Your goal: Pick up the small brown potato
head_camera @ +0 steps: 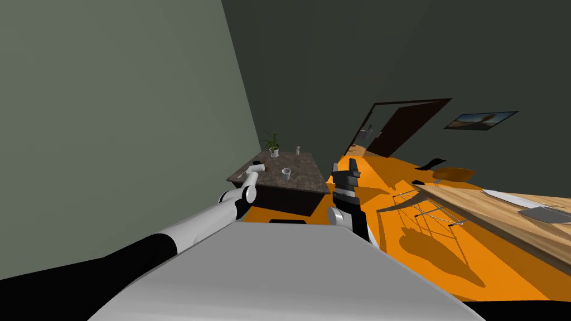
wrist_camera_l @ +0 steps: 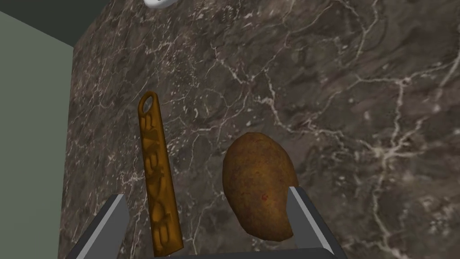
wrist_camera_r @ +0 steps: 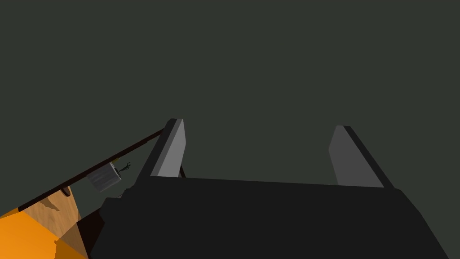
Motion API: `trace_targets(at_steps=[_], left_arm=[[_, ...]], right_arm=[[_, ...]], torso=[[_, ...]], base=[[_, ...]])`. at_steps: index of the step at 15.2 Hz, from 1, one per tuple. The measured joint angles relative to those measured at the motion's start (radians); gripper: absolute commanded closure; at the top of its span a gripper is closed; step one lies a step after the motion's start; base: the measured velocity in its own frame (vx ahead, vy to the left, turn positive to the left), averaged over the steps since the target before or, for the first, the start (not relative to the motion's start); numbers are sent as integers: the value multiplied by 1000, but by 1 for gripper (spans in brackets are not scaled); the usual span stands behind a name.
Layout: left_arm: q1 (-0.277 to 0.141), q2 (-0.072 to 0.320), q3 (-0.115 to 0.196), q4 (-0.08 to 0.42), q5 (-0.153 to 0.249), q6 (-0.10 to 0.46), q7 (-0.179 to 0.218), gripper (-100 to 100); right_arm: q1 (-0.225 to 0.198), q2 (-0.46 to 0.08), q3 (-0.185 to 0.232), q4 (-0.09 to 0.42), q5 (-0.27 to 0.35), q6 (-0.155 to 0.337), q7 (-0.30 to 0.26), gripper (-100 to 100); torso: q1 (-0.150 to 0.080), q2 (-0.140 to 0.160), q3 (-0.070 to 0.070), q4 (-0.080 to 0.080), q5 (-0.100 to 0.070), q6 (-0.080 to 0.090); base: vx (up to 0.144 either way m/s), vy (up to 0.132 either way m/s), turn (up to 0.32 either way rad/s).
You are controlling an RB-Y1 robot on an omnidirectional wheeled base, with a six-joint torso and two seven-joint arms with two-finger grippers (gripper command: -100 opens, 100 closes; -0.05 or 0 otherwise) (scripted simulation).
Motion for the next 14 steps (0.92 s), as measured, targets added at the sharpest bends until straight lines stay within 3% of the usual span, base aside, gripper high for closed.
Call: trace_targets(at_steps=[5,7,10,14], left_arm=[[-24,-16,29,56,3,72,25,-100],[-35,-14,36,95,3,70,31,-100],[-37,-2,39,113,8,63,30,-100],[-69,51,49,220,21,5,32,-100]], right_arm=[[0,0,0,0,0,0,0,0],[0,0,0,0,0,0,0,0],[0,0,0,0,0,0,0,0],[0,0,0,0,0,0,0,0]], torso=[[2,-1,0,0,0,0],[2,0,0,0,0,0],[0,3,2,1,0,0],[-1,5,3,1,0,0]], base=[[65,24,25],[31,22,13],[-3,-4,-98],[-18,-16,-125]])
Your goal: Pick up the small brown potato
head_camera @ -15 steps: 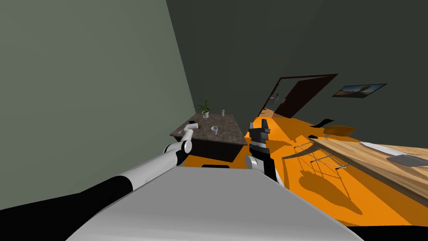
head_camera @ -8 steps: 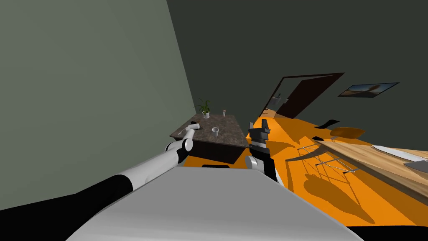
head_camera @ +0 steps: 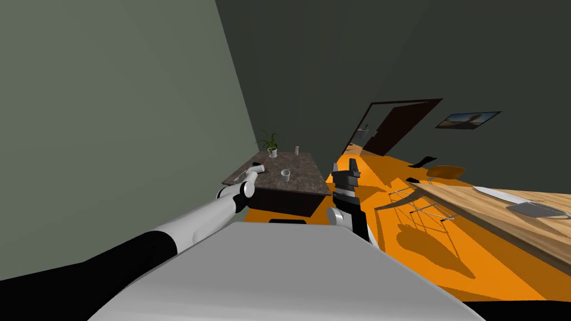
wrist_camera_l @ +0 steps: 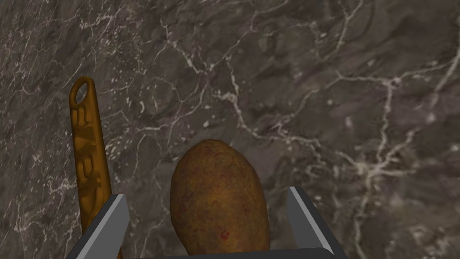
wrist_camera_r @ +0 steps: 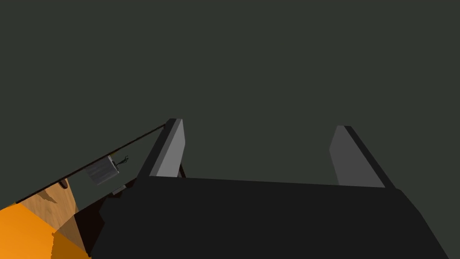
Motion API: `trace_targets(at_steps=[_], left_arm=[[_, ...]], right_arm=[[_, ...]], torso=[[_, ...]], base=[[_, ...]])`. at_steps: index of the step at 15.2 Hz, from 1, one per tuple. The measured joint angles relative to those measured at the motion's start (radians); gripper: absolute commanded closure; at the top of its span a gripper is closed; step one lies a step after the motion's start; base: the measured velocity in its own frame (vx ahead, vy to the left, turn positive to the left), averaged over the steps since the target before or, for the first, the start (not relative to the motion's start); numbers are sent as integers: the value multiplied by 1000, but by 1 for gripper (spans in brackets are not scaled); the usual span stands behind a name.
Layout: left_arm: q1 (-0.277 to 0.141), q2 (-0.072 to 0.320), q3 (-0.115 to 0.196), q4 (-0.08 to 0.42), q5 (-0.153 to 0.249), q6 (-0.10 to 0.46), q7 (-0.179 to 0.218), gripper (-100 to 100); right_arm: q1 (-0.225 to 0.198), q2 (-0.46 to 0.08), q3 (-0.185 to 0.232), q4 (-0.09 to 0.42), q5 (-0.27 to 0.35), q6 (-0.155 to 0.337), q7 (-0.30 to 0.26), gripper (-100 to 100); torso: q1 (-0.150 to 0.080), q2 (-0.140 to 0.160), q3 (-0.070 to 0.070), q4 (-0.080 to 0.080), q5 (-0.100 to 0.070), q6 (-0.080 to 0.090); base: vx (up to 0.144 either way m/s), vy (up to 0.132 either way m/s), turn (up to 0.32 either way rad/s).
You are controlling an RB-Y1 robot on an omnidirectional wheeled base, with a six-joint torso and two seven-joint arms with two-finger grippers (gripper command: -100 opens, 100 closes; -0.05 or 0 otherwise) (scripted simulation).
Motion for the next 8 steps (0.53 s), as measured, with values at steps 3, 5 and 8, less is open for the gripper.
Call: trace_targets(at_steps=[3,5,8], left_arm=[[6,25,6,14,17,-12,-10,-100],[-11,57,12,68,28,-43,-12,-100],[-10,80,17,91,39,-58,-16,-100]], right_arm=[[0,0,0,0,0,0,0,0],[0,0,0,0,0,0,0,0],[0,0,0,0,0,0,0,0]], torso=[[0,0,0,0,0,0],[0,0,0,0,0,0],[0,0,0,0,0,0]], base=[[-14,-12,-68],[-10,-13,-143],[-11,-8,-67]])
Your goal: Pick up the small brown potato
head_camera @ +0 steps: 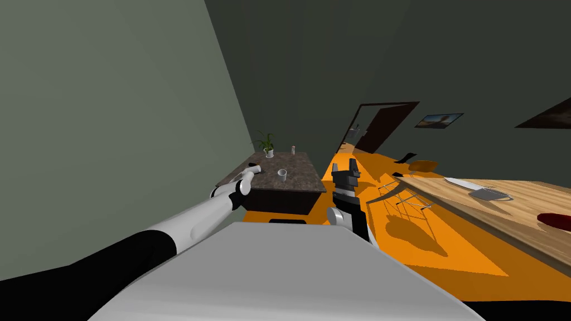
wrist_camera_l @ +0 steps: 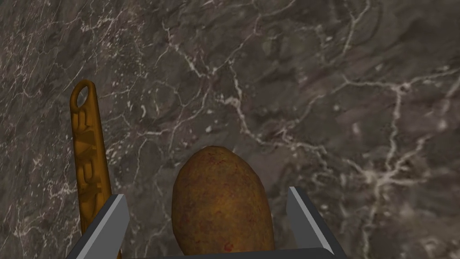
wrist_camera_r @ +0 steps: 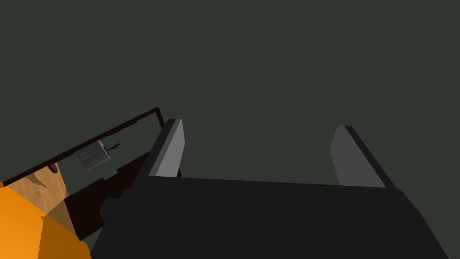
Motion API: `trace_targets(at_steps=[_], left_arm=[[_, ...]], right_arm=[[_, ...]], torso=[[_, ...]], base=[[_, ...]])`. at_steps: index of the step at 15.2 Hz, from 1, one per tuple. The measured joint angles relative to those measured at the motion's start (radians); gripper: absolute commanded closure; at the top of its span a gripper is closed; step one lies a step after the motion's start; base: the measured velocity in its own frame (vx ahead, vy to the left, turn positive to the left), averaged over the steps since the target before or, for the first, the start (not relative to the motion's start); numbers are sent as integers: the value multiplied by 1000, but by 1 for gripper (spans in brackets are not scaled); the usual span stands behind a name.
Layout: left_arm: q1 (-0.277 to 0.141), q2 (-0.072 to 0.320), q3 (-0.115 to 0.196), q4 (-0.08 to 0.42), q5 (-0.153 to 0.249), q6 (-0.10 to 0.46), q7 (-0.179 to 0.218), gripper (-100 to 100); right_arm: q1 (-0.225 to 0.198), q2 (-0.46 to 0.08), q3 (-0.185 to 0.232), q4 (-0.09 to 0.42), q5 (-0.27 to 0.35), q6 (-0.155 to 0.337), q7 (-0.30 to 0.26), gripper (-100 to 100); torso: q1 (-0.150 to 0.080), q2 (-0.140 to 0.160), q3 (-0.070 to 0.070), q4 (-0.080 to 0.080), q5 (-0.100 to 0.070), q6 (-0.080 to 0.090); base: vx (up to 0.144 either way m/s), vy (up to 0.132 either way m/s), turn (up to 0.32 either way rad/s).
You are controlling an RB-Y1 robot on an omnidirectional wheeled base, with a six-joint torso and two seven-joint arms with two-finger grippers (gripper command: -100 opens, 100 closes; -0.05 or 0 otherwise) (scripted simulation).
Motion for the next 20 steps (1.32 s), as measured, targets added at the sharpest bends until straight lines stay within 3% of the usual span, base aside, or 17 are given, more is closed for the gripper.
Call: trace_targets(at_steps=[3,4,5,12,15,17,19,20], left_arm=[[-18,21,3,53,3,-24,2,-100],[-36,44,6,103,8,-49,2,-100],[-40,50,7,118,10,-62,1,100],[-34,42,6,102,8,-55,1,100],[2,-2,0,-1,-6,-3,7,100],[-28,-12,-6,46,-18,-13,11,100],[-30,-19,-9,60,-24,-9,14,100],[1,-39,-10,-4,-21,19,9,100]], right_arm=[[0,0,0,0,0,0,0,0],[0,0,0,0,0,0,0,0],[0,0,0,0,0,0,0,0],[0,0,0,0,0,0,0,0],[0,0,0,0,0,0,0,0],[0,0,0,0,0,0,0,0],[0,0,0,0,0,0,0,0],[0,0,0,0,0,0,0,0]], torso=[[0,-1,0,0,0,0],[0,0,0,0,0,0],[0,0,0,0,0,0],[1,-1,-1,0,0,-1],[2,-1,-1,0,0,-1],[2,-2,-1,-1,1,-1],[2,-2,-3,-4,2,1],[1,-2,-4,-6,4,2]], base=[[-6,-8,-71],[-8,-6,-64],[0,0,0],[1,1,26],[14,13,153],[24,17,129],[13,12,-22],[-5,4,-21]])
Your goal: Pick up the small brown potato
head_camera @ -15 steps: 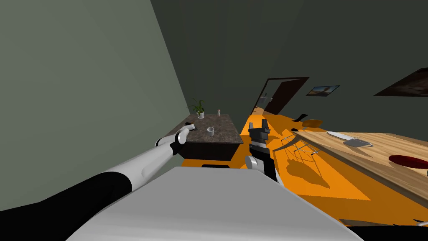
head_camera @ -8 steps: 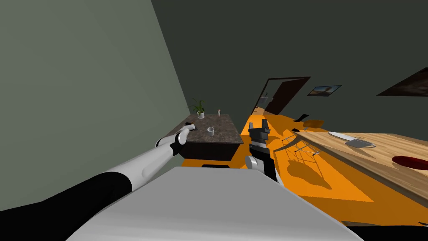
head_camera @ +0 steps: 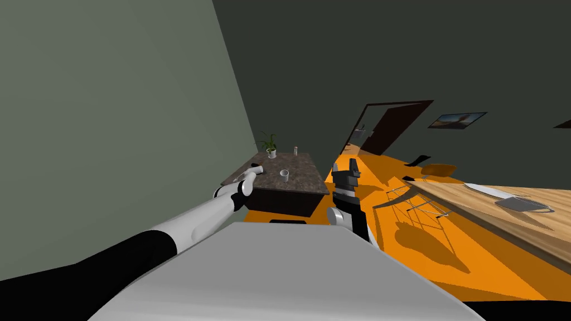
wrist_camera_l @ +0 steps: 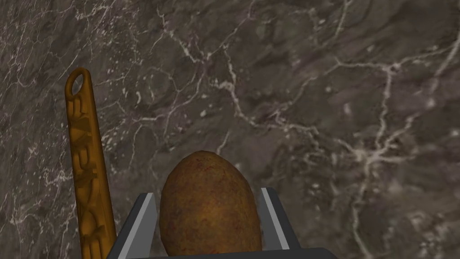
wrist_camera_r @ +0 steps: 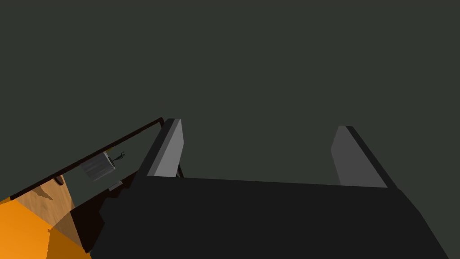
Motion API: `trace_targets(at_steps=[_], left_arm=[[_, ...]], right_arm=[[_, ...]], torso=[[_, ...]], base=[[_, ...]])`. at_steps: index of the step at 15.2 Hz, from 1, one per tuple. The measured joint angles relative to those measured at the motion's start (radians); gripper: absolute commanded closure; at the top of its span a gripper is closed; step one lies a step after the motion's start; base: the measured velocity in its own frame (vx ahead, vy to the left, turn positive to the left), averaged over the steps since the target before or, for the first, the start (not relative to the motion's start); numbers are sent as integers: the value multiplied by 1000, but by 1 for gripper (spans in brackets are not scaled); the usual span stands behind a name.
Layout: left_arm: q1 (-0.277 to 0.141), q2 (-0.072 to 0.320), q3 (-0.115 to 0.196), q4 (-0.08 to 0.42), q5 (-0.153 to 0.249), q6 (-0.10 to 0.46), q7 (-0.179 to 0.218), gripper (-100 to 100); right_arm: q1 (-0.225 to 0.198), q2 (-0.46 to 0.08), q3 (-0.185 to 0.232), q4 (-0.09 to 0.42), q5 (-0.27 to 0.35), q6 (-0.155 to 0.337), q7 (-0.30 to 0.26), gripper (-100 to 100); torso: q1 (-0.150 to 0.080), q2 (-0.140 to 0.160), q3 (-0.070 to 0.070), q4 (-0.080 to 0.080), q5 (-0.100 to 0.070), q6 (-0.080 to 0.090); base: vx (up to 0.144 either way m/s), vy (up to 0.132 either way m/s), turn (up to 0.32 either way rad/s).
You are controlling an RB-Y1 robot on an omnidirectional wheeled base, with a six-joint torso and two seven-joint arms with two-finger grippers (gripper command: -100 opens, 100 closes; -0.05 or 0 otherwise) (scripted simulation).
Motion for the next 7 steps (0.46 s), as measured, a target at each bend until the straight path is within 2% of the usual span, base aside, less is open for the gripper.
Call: trace_targets(at_steps=[2,4,7], left_arm=[[22,-22,-2,-76,-3,35,-3,100],[22,-47,-8,-116,-14,54,0,100],[39,-91,-16,-184,-31,89,6,100]], right_arm=[[0,0,0,0,0,0,0,0],[0,0,0,0,0,0,0,0],[0,0,0,0,0,0,0,0]], torso=[[-1,0,0,1,-1,0],[0,0,0,1,-1,-2],[0,-1,0,0,0,-1]], base=[[-4,4,114],[17,13,204],[15,11,79]])
